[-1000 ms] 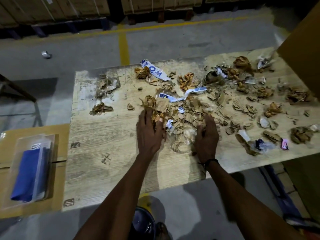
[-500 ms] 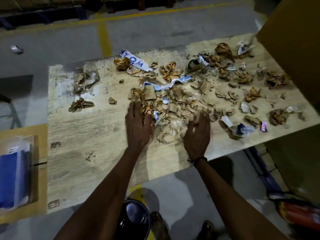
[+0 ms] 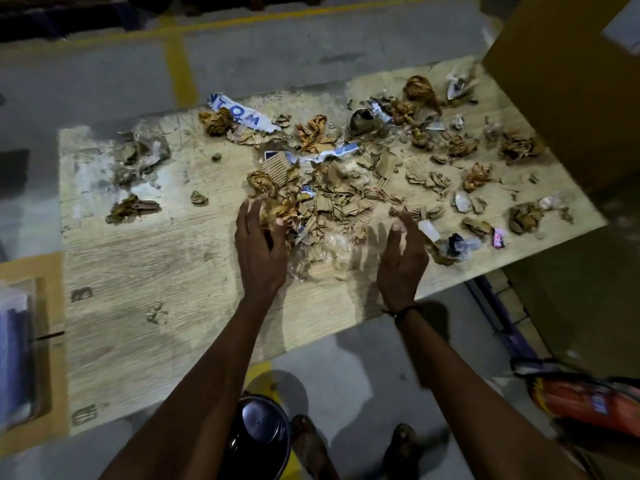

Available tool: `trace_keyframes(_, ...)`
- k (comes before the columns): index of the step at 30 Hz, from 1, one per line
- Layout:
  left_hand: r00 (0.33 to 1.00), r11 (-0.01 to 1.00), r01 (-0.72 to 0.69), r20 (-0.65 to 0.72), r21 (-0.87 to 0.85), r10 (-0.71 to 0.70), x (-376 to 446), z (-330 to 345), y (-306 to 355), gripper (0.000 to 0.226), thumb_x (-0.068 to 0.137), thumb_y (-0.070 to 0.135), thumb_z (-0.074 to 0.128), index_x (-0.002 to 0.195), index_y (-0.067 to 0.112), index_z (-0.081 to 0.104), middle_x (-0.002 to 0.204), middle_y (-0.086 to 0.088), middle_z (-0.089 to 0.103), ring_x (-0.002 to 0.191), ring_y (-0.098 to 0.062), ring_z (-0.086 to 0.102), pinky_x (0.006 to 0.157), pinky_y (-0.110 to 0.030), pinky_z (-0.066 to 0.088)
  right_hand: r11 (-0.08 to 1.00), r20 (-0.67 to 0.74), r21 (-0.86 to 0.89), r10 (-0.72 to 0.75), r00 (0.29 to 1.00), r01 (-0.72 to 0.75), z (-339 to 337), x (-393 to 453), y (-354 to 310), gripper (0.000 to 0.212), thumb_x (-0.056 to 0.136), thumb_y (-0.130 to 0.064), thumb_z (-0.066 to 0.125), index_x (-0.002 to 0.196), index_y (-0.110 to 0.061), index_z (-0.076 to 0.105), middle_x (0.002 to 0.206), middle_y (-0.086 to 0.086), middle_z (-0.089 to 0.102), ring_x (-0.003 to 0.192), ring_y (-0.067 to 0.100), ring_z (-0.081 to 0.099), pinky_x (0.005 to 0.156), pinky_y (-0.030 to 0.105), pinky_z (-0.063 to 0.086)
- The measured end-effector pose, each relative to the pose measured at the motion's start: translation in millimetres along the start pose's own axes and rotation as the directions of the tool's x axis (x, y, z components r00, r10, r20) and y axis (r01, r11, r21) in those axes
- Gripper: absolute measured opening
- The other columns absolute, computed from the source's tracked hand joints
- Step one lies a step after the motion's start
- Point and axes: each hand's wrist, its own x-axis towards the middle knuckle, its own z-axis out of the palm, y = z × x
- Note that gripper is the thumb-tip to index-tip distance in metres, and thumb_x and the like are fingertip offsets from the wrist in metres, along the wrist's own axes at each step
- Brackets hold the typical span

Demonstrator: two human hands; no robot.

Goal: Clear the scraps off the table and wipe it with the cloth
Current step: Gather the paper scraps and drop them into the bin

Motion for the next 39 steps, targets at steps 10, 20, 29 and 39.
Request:
trace_keyframes(10,0.995,0.958,-0.097,0.009,0.270,0.098,-19.1,22.7,7.2,0.054,0.110,0.048,0.037,0.155,0.018,0.042,0.162,-0.007,0.041,0.150,-0.025,0.036,0.123,-0.044,0.023,0.997,0.198,-0.078,-0.005,0.980,0.020,41.6,-27.5,-5.4,0.051,0.108,-0.037,0.046,0.148,-0.006,0.052,0.157,0.012,0.050,0.148,0.025,0.042,0.121,0.040,0.036)
trace_keyframes(20,0.997,0.970,-0.073,0.015,0.232,0.072,-20.3,19.7,7.7,0.057,0.108,0.048,0.043,0.157,0.017,0.039,0.162,-0.009,0.039,0.152,-0.027,0.034,0.125,-0.048,0.026,0.981,0.116,-0.112,-0.145,0.983,0.158,-4.8,-15.1,-11.6,0.039,0.108,-0.027,0.054,0.143,-0.010,0.057,0.148,0.007,0.058,0.142,0.022,0.049,0.117,0.042,0.042)
trace_keyframes(29,0.997,0.965,-0.076,0.029,0.250,0.071,-22.5,21.1,11.4,0.060,0.108,0.050,0.040,0.158,0.016,0.037,0.163,-0.008,0.038,0.151,-0.025,0.034,0.126,-0.047,0.020,0.963,-0.014,-0.269,0.031,0.999,-0.034,-5.7,-53.9,36.8,0.049,0.106,-0.018,0.056,0.152,-0.005,0.047,0.156,0.015,0.049,0.148,0.030,0.040,0.122,0.045,0.032)
trace_keyframes(39,0.995,0.956,-0.095,0.034,0.278,0.089,-23.7,23.3,10.2,0.065,0.107,0.055,0.036,0.158,0.014,0.036,0.163,-0.010,0.037,0.151,-0.028,0.034,0.125,-0.048,0.020,0.934,0.089,-0.351,0.104,0.991,-0.067,30.9,-35.6,16.7,0.083,0.089,0.009,0.048,0.164,-0.007,0.018,0.171,0.017,0.019,0.160,0.036,0.011,0.130,0.047,0.013)
